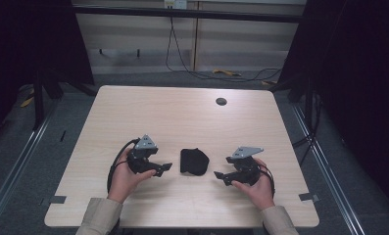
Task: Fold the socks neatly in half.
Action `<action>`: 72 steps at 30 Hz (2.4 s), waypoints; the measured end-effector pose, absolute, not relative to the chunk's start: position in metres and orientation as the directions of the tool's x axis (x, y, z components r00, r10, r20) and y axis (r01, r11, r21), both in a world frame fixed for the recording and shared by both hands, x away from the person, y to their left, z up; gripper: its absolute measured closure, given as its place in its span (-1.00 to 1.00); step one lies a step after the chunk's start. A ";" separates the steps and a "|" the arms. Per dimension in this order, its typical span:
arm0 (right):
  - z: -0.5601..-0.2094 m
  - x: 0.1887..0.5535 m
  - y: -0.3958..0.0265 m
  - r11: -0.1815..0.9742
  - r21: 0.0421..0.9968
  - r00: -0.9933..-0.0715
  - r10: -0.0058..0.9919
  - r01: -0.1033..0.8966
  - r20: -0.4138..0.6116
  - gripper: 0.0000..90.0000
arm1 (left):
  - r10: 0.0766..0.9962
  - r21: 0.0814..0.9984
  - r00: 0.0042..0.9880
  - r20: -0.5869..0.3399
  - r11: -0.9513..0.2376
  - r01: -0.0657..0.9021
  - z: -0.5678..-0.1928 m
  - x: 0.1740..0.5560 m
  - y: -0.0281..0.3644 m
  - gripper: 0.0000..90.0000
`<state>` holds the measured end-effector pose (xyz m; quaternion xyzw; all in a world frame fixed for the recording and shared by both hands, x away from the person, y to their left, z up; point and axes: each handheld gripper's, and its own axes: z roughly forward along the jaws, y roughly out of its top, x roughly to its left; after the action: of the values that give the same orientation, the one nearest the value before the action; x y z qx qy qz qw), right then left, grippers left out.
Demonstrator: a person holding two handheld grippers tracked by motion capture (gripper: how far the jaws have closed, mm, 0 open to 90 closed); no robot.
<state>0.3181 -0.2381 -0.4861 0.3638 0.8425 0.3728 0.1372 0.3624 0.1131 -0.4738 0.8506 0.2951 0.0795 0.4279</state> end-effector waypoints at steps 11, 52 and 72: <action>-0.485 0.315 -0.253 0.470 0.722 -0.712 0.701 0.508 0.045 -0.61 | 0.566 0.775 0.815 -0.123 -0.459 0.435 -0.478 0.361 0.125 -0.62; -0.488 0.297 -0.312 0.415 0.707 -0.619 0.784 0.572 0.041 -0.61 | 0.580 0.755 0.810 -0.086 -0.492 0.433 -0.497 0.351 0.172 -0.62; -0.492 0.293 -0.318 0.440 0.688 -0.606 0.795 0.578 0.001 -0.61 | 0.603 0.737 0.796 -0.063 -0.510 0.444 -0.505 0.342 0.208 -0.61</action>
<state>0.2929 -0.3184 -0.4925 0.4124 0.8324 0.3318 0.1640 0.3421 0.2082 -0.5048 0.8630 0.3033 0.1010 0.3913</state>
